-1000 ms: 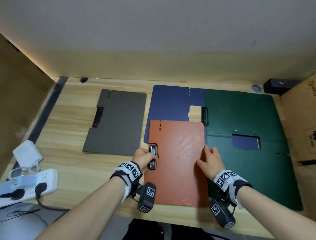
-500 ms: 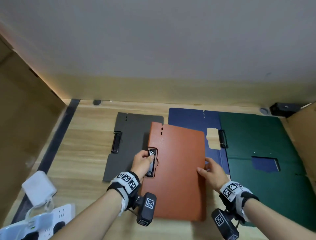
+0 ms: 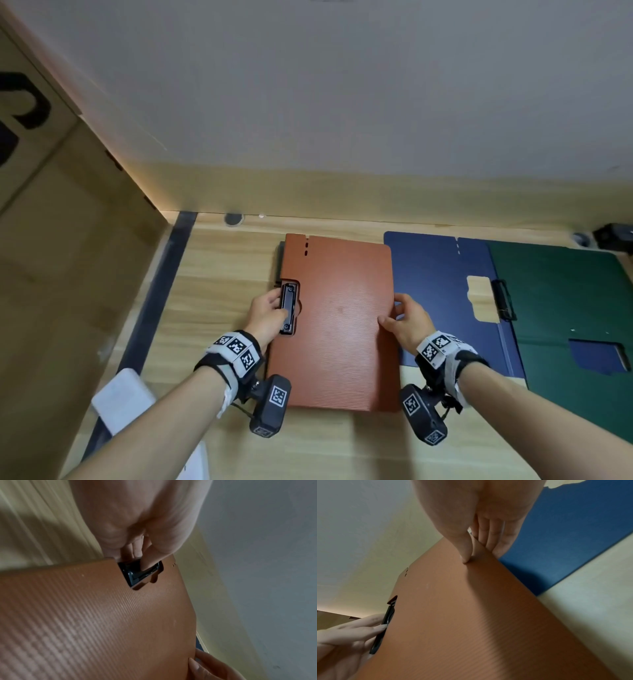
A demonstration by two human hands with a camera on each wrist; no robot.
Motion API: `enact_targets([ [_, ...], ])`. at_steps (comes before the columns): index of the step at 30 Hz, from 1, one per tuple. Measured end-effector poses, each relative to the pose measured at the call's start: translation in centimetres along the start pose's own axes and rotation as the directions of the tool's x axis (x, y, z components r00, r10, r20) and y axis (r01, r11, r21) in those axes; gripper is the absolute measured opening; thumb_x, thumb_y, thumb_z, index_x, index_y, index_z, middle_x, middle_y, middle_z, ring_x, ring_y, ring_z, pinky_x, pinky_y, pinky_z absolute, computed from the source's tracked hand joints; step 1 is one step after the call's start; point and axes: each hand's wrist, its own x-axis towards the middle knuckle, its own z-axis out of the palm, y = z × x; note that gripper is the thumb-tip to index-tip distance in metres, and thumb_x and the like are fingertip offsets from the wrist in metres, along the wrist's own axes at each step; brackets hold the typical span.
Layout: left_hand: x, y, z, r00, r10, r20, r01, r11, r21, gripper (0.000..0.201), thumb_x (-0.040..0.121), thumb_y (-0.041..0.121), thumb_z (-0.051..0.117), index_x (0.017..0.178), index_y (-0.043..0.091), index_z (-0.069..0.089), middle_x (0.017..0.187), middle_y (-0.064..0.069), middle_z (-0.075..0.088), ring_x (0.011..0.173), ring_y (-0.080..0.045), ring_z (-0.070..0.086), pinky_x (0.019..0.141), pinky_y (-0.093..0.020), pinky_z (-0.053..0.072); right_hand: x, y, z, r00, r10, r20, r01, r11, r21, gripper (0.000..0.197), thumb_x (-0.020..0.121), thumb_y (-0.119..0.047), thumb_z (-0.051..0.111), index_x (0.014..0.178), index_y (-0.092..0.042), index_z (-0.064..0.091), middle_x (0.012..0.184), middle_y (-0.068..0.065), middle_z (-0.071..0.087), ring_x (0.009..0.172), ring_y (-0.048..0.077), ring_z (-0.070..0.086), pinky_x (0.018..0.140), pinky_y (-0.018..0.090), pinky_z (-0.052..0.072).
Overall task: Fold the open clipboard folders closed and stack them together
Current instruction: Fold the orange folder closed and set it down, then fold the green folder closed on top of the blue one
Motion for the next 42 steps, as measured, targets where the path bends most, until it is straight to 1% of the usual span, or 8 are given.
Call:
enact_targets([
  [7,2.5,0.4,-1.0,0.999,0.004,-0.032,-0.002,0.998,0.064,0.057,0.088,-0.007,0.054,0.143,0.004,0.043,0.127,-0.005,0.060,0.109,-0.027,0.062,0.090,-0.043,0.056,2.6,-1.3,2.8,0.995,0.088,0.038,-0.086,0.994,-0.060,0.065,0.076,-0.023,0.076,0.133,-0.014,0.047,0.121,0.004,0.063,0.108,0.024,0.062,0.098,0.040,0.050],
  [13,2.4,-0.8,0.0,0.998,0.034,-0.044,-0.031,0.996,0.082,0.032,0.088,-0.004,0.056,0.097,0.026,0.061,0.076,0.018,0.044,0.068,0.004,0.045,0.055,-0.007,0.039,2.9,-1.0,3.8,0.998,0.062,-0.020,-0.064,0.976,-0.210,0.073,0.075,-0.028,0.076,0.137,-0.011,0.043,0.126,0.012,0.053,0.111,0.028,0.056,0.095,0.035,0.047],
  [16,2.1,-1.1,0.1,0.996,0.061,-0.070,-0.051,0.990,0.134,0.043,0.087,0.006,0.061,0.130,0.006,0.057,0.089,0.012,0.049,0.083,-0.008,0.054,0.069,-0.019,0.042,2.9,-1.1,3.7,0.998,0.058,-0.025,-0.062,0.971,-0.232,0.075,0.075,-0.031,0.077,0.138,-0.011,0.042,0.126,0.012,0.051,0.109,0.027,0.057,0.093,0.036,0.048],
  [24,2.1,-1.1,-0.1,0.998,0.005,-0.056,0.008,0.974,0.227,0.069,0.083,0.018,0.063,0.148,0.013,0.039,0.152,-0.009,0.033,0.137,-0.026,0.039,0.115,-0.040,0.032,2.9,-0.6,3.8,0.998,0.067,0.010,-0.061,0.951,-0.302,0.057,0.074,-0.041,0.075,0.117,-0.009,0.054,0.116,0.010,0.049,0.105,0.028,0.054,0.095,0.040,0.049],
  [28,1.8,-0.8,0.4,0.999,-0.023,-0.048,0.033,0.976,0.215,0.080,0.075,0.027,0.061,0.149,0.015,0.034,0.151,-0.009,0.039,0.125,-0.025,0.051,0.104,-0.041,0.046,2.5,-0.1,2.7,1.000,0.027,-0.006,-0.027,0.986,-0.167,0.064,0.077,-0.031,0.073,0.132,-0.009,0.049,0.124,0.011,0.048,0.111,0.029,0.057,0.100,0.044,0.047],
  [31,1.0,-0.1,1.4,0.987,0.056,-0.152,-0.011,0.958,0.285,0.064,0.085,0.017,0.059,0.146,0.013,0.039,0.147,-0.010,0.042,0.118,-0.021,0.053,0.077,-0.022,0.050,2.2,1.2,0.6,0.999,-0.003,-0.041,-0.003,0.989,-0.145,0.055,0.081,-0.026,0.070,0.129,-0.008,0.051,0.125,0.012,0.050,0.113,0.030,0.057,0.099,0.043,0.046],
  [35,0.0,1.2,4.6,0.972,0.143,-0.189,-0.077,0.944,0.321,0.053,0.091,0.012,0.055,0.142,0.012,0.042,0.145,-0.009,0.044,0.129,-0.025,0.047,0.106,-0.036,0.039,2.1,4.4,-3.8,0.997,0.019,-0.070,-0.026,0.995,-0.092,0.052,0.085,-0.020,0.066,0.133,-0.006,0.049,0.133,0.013,0.049,0.116,0.028,0.059,0.102,0.042,0.045],
  [42,-1.7,2.9,15.1,0.990,0.138,-0.039,-0.116,0.931,0.345,0.043,0.094,0.011,0.048,0.136,0.016,0.048,0.123,-0.003,0.060,0.100,-0.016,0.055,0.083,-0.026,0.038,2.2,12.9,-13.2,0.979,0.125,-0.162,-0.129,0.992,-0.014,0.047,0.084,-0.014,0.068,0.127,-0.001,0.056,0.127,0.017,0.057,0.112,0.032,0.060,0.099,0.035,0.043],
])
